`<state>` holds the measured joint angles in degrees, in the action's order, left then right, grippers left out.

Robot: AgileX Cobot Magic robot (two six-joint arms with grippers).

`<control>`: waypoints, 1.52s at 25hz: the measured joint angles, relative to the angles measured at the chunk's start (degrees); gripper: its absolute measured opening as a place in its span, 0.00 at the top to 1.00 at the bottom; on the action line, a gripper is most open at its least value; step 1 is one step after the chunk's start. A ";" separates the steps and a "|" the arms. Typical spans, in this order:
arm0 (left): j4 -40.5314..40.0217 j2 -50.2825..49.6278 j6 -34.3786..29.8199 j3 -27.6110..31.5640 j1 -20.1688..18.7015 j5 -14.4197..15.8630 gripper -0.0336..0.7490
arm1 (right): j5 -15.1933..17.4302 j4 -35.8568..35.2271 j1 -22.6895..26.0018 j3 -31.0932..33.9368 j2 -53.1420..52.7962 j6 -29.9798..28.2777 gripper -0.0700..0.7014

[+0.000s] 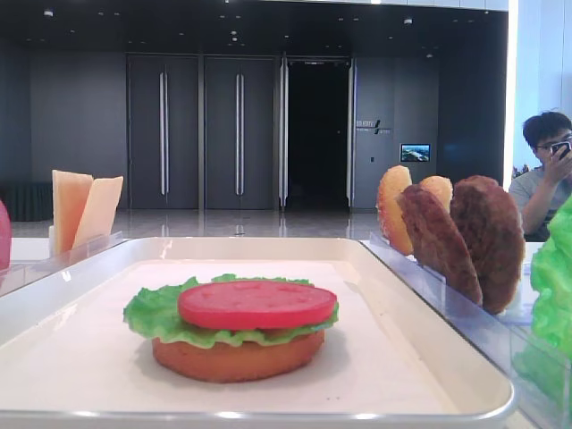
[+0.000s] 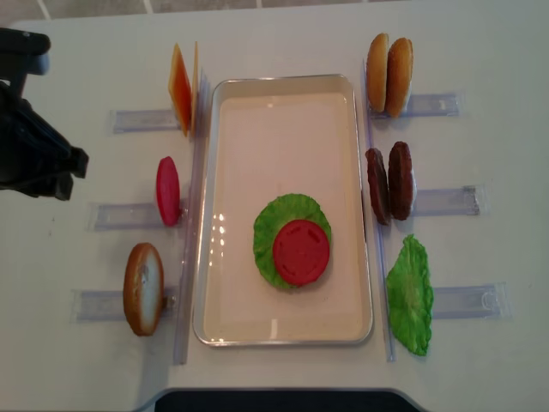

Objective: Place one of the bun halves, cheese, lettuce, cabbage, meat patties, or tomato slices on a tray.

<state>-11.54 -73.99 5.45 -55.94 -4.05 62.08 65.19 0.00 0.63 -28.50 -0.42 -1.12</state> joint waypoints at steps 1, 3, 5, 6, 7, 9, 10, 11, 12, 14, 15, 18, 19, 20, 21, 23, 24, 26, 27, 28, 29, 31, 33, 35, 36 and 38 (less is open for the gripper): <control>0.45 0.00 -0.37 0.00 1.60 0.00 0.54 | 0.00 0.00 0.00 0.00 0.00 0.00 0.59; 2.66 0.00 -2.09 -0.05 4.76 0.00 0.54 | 0.00 0.00 0.00 0.00 0.00 0.00 0.59; 5.12 0.00 -3.90 -0.05 7.70 0.00 0.54 | 0.00 0.00 0.00 0.00 0.00 0.00 0.59; 5.57 0.00 -4.19 -0.05 8.54 0.29 0.54 | 0.00 0.00 0.00 0.00 0.00 0.00 0.59; 5.94 0.00 -4.40 -0.05 9.16 0.80 0.54 | 0.00 0.00 0.00 0.00 0.00 0.00 0.59; 6.15 0.05 -4.75 -0.05 9.51 2.28 0.54 | 0.00 0.00 0.00 0.00 0.00 0.00 0.59; 6.53 0.28 -4.94 -0.05 9.51 3.05 0.54 | 0.00 0.00 0.00 0.00 0.00 0.00 0.59; 7.05 0.62 -5.45 -0.05 9.51 3.57 0.54 | 0.00 0.00 0.00 0.00 0.00 0.00 0.59; 7.71 1.15 -5.45 -0.05 9.51 4.16 0.54 | 0.00 0.00 0.00 0.00 0.00 0.00 0.59; 9.15 3.51 -6.36 0.30 9.51 4.79 0.54 | 0.00 0.00 0.00 0.00 0.00 0.00 0.59; 10.05 5.16 -6.97 0.79 9.51 4.84 0.54 | 0.00 0.00 0.00 0.00 0.00 0.00 0.59; 12.50 11.21 -8.44 3.55 9.51 4.93 0.54 | 0.00 0.00 0.00 0.00 0.00 0.00 0.59; 13.12 13.75 -8.65 4.90 9.51 4.93 0.54 | 0.00 0.00 0.00 0.00 0.00 0.00 0.59; 13.52 15.95 -8.69 6.38 9.51 4.77 0.54 | 0.00 0.00 0.00 0.00 0.00 0.00 0.59; 13.93 18.74 -8.76 7.65 9.51 4.39 0.54 | 0.00 0.00 0.00 0.00 0.00 0.00 0.59; 14.81 24.18 -8.82 10.46 9.51 3.33 0.54 | 0.00 0.00 0.00 0.00 0.00 0.00 0.59; 15.11 27.26 -8.88 11.47 9.51 2.81 0.54 | 0.00 0.00 0.00 0.00 0.00 0.00 0.59; 15.26 33.32 -8.99 13.56 9.51 2.43 0.54 | 0.00 0.00 0.00 0.00 0.00 0.00 0.59; 15.26 35.88 -9.04 14.52 9.51 2.29 0.54 | 0.00 0.00 0.00 0.00 0.00 0.00 0.59; 15.32 38.78 -9.17 15.34 9.51 2.20 0.54 | 0.00 0.00 0.00 0.00 0.00 0.00 0.59; 15.32 41.47 -9.64 16.37 9.51 2.07 0.54 | 0.00 0.00 0.00 0.00 0.00 0.00 0.59; 15.32 46.22 -10.99 18.58 9.51 1.50 0.54 | 0.00 0.00 0.00 0.00 0.00 0.00 0.59; 15.32 51.29 -11.68 21.66 9.51 0.52 0.54 | 0.00 0.00 0.00 0.00 0.00 0.00 0.59; 15.27 55.87 -11.86 24.12 9.51 -0.93 0.54 | 0.00 0.00 0.00 0.00 0.00 0.00 0.59; 15.22 58.36 -11.91 25.57 9.51 -1.70 0.54 | 0.00 0.00 0.00 0.00 0.00 0.00 0.59; 15.16 62.60 -11.90 27.20 9.51 -1.95 0.54 | 0.00 0.00 0.00 0.00 0.00 0.00 0.59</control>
<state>3.62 -11.39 -6.45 -28.74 5.46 60.12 65.19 0.00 0.63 -28.50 -0.42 -1.12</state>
